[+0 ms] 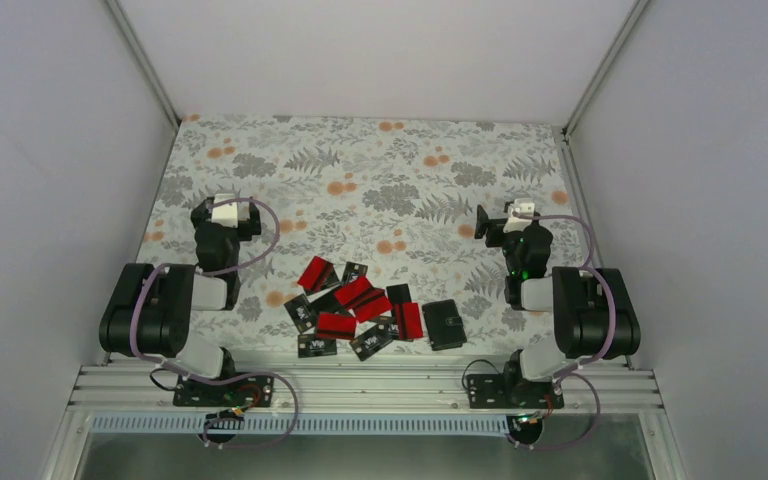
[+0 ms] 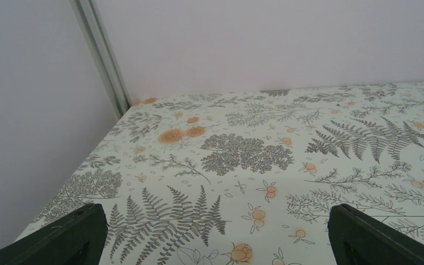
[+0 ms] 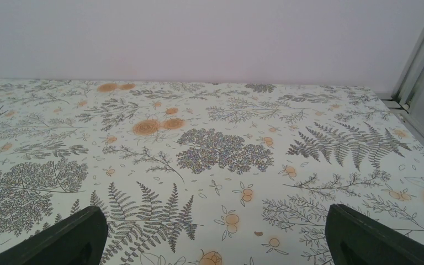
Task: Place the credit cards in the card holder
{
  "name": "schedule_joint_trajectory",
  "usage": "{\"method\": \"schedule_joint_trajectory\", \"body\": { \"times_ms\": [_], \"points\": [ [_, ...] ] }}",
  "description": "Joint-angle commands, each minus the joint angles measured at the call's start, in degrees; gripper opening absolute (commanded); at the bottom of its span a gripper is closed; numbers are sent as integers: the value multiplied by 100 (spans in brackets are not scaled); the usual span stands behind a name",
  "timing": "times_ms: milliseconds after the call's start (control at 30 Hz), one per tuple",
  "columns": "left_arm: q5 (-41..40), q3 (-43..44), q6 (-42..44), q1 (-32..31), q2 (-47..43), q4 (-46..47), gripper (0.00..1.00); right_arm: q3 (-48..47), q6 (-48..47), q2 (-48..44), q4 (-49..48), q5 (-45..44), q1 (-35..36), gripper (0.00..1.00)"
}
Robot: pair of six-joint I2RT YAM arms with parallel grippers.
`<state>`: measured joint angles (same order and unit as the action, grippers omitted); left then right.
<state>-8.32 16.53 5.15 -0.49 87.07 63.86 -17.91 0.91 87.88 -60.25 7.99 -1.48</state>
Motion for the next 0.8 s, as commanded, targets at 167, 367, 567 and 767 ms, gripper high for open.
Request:
{"method": "schedule_joint_trajectory", "body": {
  "times_ms": [167, 367, 567, 767],
  "points": [
    [89, -71, -45, 23, 27, 259, 100, -21, -91, -83, -299, 1, -31, 100],
    [88, -84, -45, 21, 4, 284, 100, -32, -91, -79, -275, 14, -35, 100],
    [-1038, 1201, -824, -125, -644, -2793, 100, -956, -78, -659, 1804, -209, 77, 100],
    [-1785, 2814, -1911, -482, -1005, -5828, 100, -2200, 946, -1471, 4611, -69, 180, 100]
  ]
}}
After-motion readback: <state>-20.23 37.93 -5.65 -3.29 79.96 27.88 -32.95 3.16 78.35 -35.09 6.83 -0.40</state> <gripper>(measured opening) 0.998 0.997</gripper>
